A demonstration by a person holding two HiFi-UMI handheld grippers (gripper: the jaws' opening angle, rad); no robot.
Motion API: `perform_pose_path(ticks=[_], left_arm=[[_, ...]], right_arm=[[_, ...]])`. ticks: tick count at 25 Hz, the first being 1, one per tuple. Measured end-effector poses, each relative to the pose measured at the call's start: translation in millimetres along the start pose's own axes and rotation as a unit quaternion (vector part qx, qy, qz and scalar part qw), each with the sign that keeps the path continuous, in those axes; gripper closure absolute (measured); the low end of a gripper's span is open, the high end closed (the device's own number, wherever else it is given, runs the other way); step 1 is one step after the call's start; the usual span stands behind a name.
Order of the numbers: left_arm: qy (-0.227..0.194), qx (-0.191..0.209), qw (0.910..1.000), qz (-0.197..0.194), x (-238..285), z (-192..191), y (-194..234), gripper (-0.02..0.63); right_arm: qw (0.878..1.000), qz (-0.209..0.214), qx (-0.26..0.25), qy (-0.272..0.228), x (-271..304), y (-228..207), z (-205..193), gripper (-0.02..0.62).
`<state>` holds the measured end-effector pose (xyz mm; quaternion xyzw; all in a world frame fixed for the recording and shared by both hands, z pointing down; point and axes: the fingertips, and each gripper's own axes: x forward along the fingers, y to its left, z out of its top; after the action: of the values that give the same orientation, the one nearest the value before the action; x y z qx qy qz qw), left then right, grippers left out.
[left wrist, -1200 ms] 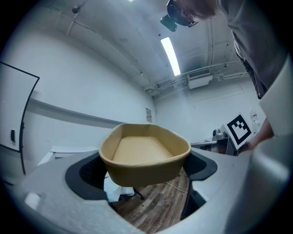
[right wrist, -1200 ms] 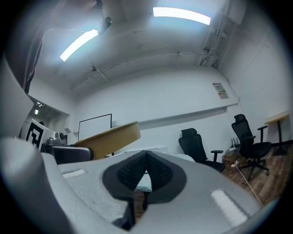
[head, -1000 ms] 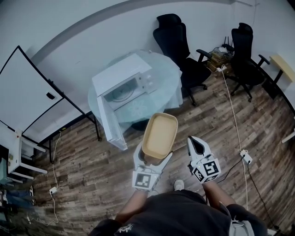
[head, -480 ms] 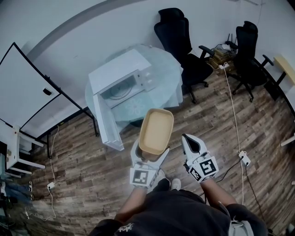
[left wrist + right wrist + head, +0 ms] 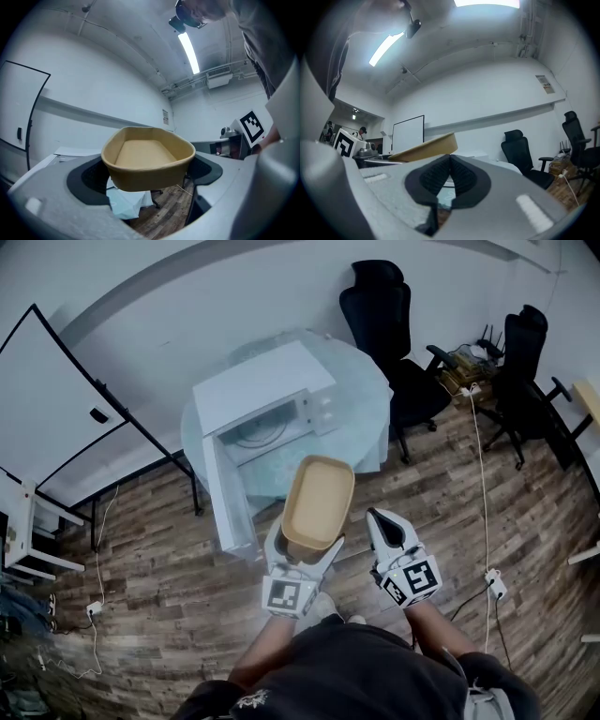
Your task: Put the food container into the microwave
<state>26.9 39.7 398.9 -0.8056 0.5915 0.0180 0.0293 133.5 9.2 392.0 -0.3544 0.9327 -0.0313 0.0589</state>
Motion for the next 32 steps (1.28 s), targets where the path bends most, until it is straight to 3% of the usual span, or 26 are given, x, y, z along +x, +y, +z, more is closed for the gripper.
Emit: perform_pose_path(ticks=[8, 16, 32], left_arm=[[-0.005, 0.001, 0.9999, 0.008, 23.0, -5.0, 55.8, 0.089], [-0.017, 0.0, 0.9997, 0.016, 34.2, 5.9, 85.8, 0.089], [0.018, -0.012, 0.9921, 0.123, 93.4, -20.4, 135.5, 0.089]], right_arm=[[1.0, 0.021, -0.01, 0.005, 70.6, 7.7, -3.0, 0.594], [0.999, 0.038, -0.011, -0.001, 106.2, 21.3, -4.4, 0.594], [0.989, 0.142, -0.012, 0.023, 185.7, -28.2, -13.3, 0.594]])
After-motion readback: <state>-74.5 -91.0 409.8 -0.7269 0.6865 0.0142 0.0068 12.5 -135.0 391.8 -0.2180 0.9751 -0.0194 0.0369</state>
